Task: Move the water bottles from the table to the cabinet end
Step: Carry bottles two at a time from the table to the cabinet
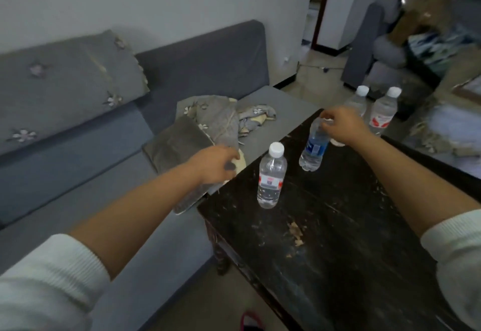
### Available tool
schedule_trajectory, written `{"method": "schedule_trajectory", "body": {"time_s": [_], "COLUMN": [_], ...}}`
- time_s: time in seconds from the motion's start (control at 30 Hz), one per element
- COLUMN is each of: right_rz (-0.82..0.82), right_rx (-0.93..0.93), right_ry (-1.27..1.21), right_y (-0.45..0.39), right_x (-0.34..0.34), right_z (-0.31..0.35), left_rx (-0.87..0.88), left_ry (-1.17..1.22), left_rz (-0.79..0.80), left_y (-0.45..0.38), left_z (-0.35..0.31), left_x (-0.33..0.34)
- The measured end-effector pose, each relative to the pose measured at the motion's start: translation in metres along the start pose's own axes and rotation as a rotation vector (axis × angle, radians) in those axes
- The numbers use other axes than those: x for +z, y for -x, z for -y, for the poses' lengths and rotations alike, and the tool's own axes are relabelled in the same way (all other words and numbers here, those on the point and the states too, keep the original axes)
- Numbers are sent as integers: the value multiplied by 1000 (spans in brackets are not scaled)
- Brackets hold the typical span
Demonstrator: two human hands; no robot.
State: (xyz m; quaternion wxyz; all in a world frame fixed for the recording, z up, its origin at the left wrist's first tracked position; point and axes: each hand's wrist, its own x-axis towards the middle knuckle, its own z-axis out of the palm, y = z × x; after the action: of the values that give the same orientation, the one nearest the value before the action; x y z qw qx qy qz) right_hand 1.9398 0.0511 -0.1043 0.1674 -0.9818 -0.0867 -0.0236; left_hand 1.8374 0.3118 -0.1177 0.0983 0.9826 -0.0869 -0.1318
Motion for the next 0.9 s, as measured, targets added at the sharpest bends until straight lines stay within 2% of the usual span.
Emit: {"method": "schedule_trajectory", "body": {"time_s": [0.1, 0.2, 0.33, 0.43, 0.6, 0.7, 0.9], "right_rz": [-29, 105, 208, 119, 87, 43, -35], "right_rx": [90, 192, 206, 261, 369, 436, 529], "right_ry": [77, 80, 132, 188, 143, 81, 10], "right_y": [-37, -60, -77, -79, -69, -54, -13], "right_x": [3, 18, 36, 42, 40, 38, 38], "right_z": [-12, -17, -19, -19, -22, -24, -19], "left_rx": [151, 267, 384, 492, 636, 721, 768], "left_ry": [83, 118, 144, 84, -40, -68, -3], "left_rz": [36, 98, 189, 247, 351, 344, 276], "left_y": [-37, -63, -96, -115, -135, -144, -151], "left_z": [-10, -18, -19, -21, -32, -39, -42], "left_x": [-10, -14, -11, -7, -2, 0, 1]}}
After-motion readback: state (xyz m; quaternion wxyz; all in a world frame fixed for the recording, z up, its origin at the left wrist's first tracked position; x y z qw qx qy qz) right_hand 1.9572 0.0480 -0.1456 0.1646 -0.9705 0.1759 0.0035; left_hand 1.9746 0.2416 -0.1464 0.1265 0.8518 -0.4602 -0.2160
